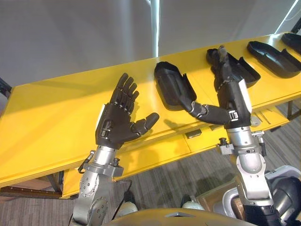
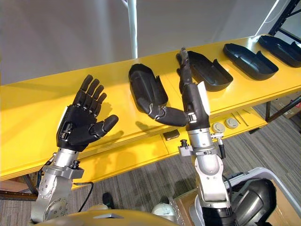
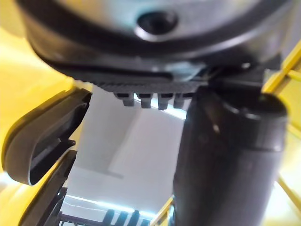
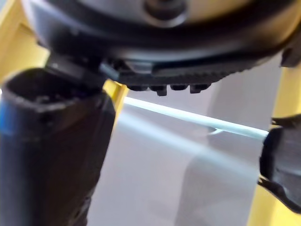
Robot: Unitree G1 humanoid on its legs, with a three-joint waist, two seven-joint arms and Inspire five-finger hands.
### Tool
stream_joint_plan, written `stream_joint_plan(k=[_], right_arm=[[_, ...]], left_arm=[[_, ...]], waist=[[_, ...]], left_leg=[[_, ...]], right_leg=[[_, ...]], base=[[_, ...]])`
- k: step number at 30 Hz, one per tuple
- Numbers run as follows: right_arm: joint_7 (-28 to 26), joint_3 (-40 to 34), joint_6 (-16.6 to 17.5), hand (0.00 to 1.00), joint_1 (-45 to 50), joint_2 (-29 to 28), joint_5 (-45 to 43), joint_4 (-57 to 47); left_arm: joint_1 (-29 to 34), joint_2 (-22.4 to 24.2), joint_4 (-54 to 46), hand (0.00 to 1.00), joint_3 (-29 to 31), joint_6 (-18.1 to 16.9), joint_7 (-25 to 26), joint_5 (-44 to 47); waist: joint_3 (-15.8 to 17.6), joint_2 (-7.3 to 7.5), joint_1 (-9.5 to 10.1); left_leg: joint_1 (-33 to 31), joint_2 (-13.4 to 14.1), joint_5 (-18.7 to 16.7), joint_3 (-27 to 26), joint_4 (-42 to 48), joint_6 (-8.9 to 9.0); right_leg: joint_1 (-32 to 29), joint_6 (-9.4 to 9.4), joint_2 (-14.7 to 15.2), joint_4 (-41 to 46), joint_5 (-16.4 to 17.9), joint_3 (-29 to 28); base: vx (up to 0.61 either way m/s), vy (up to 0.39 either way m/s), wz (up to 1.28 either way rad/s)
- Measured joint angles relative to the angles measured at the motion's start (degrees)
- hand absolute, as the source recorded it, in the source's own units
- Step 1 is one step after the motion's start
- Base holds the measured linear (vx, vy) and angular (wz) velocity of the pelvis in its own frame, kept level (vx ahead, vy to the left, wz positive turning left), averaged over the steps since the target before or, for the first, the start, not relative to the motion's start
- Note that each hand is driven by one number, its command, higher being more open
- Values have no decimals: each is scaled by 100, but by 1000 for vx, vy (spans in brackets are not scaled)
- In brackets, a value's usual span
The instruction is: Walk over and take three plastic housings, then place them on the shelf
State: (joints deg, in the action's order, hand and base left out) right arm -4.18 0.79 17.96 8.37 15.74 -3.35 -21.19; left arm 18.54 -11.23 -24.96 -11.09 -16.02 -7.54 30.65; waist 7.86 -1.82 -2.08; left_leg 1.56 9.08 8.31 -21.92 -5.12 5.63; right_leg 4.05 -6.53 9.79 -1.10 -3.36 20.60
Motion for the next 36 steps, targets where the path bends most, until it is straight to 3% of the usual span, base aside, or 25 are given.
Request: stream_joint_plan(k=[1,5,14,27,32,36], right_arm=[[-76,126,-63,0,200,0,-150,-1],[-257,505,-277,0,871,-63,-677,-2],[-379,664,-284,0,1599,-202,-725,-5],[136,1152,-291,0,1161,44,-591,-1],[468,1309,-517,0,750,34,-597,356],[778,1448,-749,0,304,-2,-595,1247]], left_arm=[[4,-1,0,100,-4,-2,30,3],[198,4,-13,100,-80,-101,131,21],[447,-8,-12,100,-413,-343,341,40],[428,-92,-10,100,-523,-393,674,36],[427,-108,7,100,-618,-393,685,36],[402,-104,128,100,-624,-393,655,35]], waist=[[0,0,-12],[0,-1,-64],[-4,-3,-189],[-84,-130,-153],[-88,-132,-117],[-128,-193,-94]], left_leg=[[1,0,-4,-12,0,-4],[-11,2,-32,-70,2,1],[-10,6,-97,-234,20,23],[-8,0,-106,-210,21,4],[5,-14,-87,-109,14,-6],[-3,-27,-58,-15,2,-22]], right_leg=[[-7,0,0,-2,0,-12],[-62,2,1,-3,3,-64],[-172,0,-1,0,5,-236],[-166,-2,3,12,7,-229],[-88,-5,15,12,12,-133],[-29,-3,24,11,13,-36]], base=[[21,-1,-5],[31,0,-7],[29,2,-9],[6,1,0],[4,8,10],[1,8,11]])
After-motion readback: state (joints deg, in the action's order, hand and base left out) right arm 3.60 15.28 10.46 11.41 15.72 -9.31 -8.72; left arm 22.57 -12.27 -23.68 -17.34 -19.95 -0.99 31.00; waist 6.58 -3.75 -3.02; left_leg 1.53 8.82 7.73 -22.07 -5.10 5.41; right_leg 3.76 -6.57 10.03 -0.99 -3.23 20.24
